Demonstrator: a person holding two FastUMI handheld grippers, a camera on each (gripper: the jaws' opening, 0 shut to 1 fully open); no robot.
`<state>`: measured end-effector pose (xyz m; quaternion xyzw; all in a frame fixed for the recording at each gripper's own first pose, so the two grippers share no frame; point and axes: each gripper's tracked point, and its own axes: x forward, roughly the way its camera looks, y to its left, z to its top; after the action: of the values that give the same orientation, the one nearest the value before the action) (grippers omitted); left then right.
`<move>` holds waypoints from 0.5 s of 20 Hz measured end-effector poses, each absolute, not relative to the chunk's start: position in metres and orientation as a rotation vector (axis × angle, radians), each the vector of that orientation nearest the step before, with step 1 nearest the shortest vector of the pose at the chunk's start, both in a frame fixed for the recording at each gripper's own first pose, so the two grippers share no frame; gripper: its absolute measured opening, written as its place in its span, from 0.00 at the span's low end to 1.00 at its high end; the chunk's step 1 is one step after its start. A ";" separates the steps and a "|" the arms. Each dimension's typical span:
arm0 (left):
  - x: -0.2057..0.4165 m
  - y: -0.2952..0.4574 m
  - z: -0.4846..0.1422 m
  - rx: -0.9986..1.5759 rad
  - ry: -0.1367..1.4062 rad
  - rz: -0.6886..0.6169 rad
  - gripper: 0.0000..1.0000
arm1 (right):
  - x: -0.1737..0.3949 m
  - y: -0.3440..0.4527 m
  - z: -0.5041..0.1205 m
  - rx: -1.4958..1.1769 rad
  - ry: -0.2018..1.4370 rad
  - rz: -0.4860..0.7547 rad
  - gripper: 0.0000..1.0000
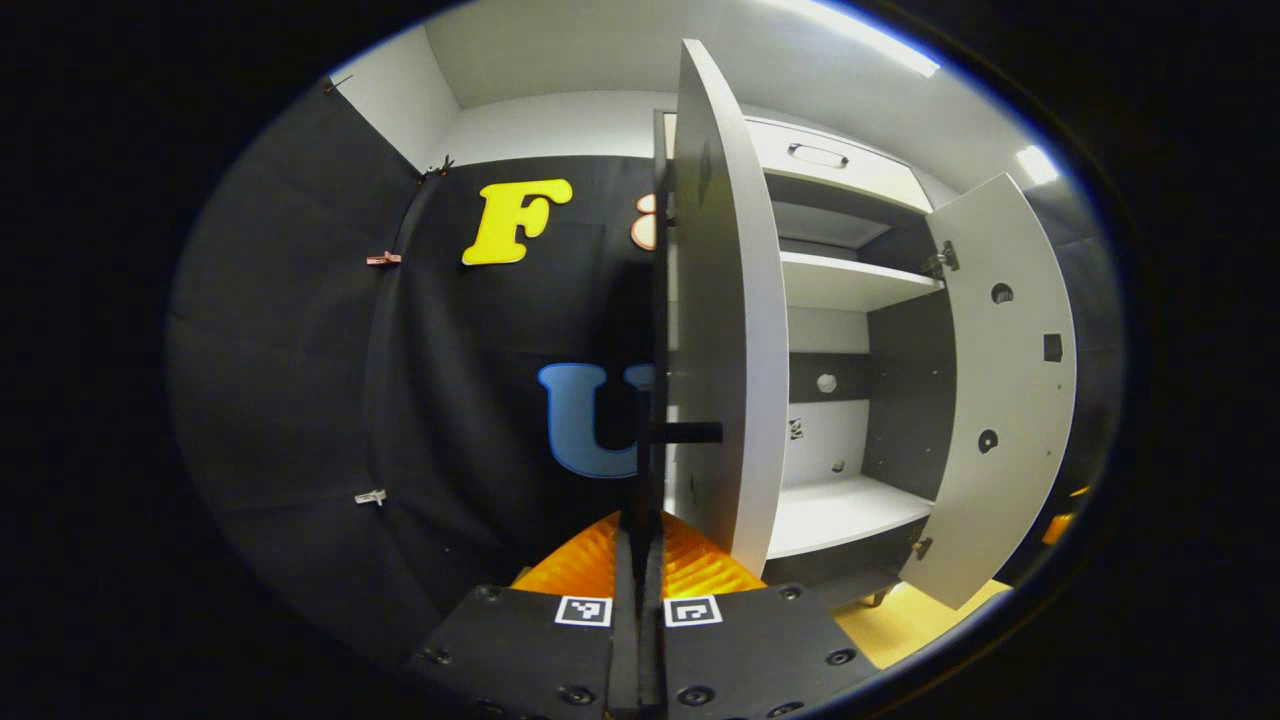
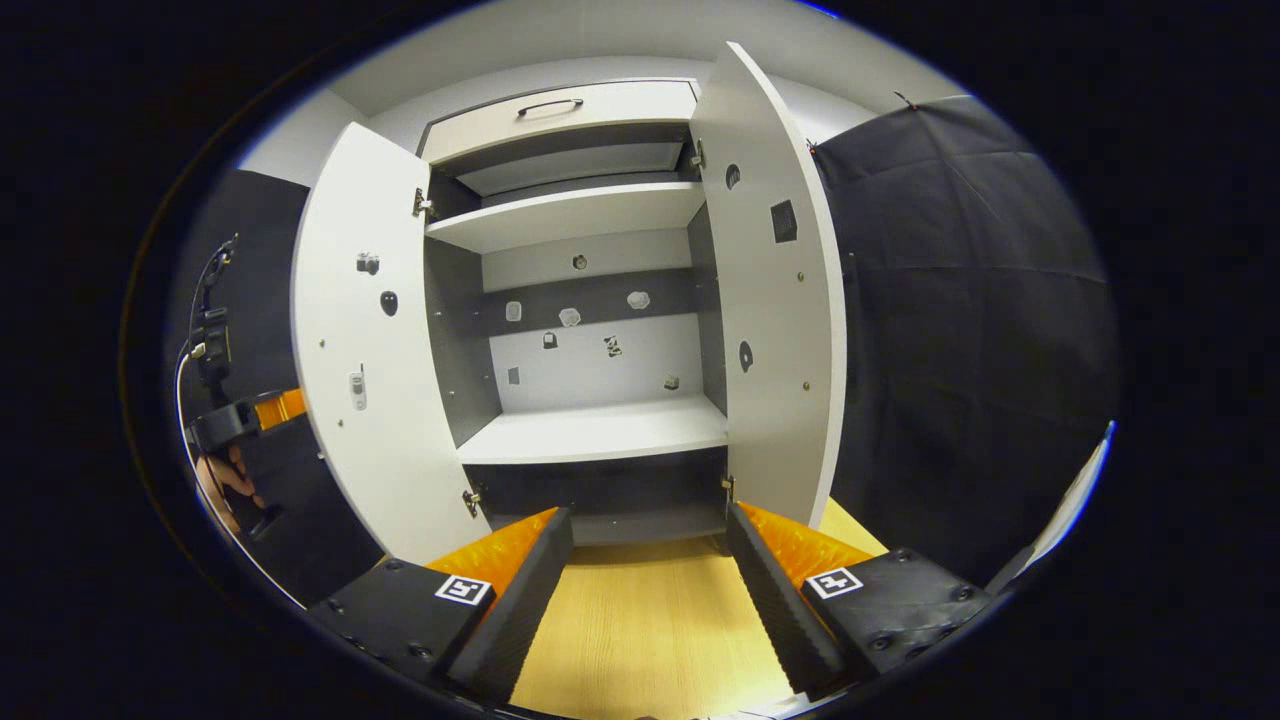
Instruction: Open the right door of the double-door shoe cabinet with the right hand, and open the left door with the left hand.
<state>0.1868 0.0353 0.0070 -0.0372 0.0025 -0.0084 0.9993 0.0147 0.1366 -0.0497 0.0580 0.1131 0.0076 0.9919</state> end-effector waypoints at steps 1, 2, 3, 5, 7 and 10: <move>0.185 0.025 0.009 -0.111 0.007 -0.032 0.05 | 0.015 0.133 -0.048 0.105 0.227 0.007 0.98; 0.188 0.024 0.008 -0.105 0.004 -0.036 0.05 | 0.015 0.130 -0.047 0.097 0.227 -0.002 0.98; 0.190 0.026 0.005 -0.087 0.005 -0.027 0.05 | 0.017 0.129 -0.045 0.095 0.225 -0.009 0.98; 0.186 0.039 0.006 -0.075 0.002 -0.003 0.05 | 0.018 0.122 -0.044 0.105 0.227 -0.012 0.98; 0.181 0.034 0.008 -0.101 0.004 0.007 0.05 | 0.019 0.120 -0.044 0.111 0.232 -0.001 0.98; 0.173 0.032 0.010 -0.097 0.022 0.037 0.07 | 0.022 0.103 -0.044 0.109 0.238 0.003 0.98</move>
<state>0.1727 0.0324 0.0099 -0.0483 0.0110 0.0186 0.9986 0.0217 0.1035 -0.0442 0.0545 0.1187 0.0017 0.9914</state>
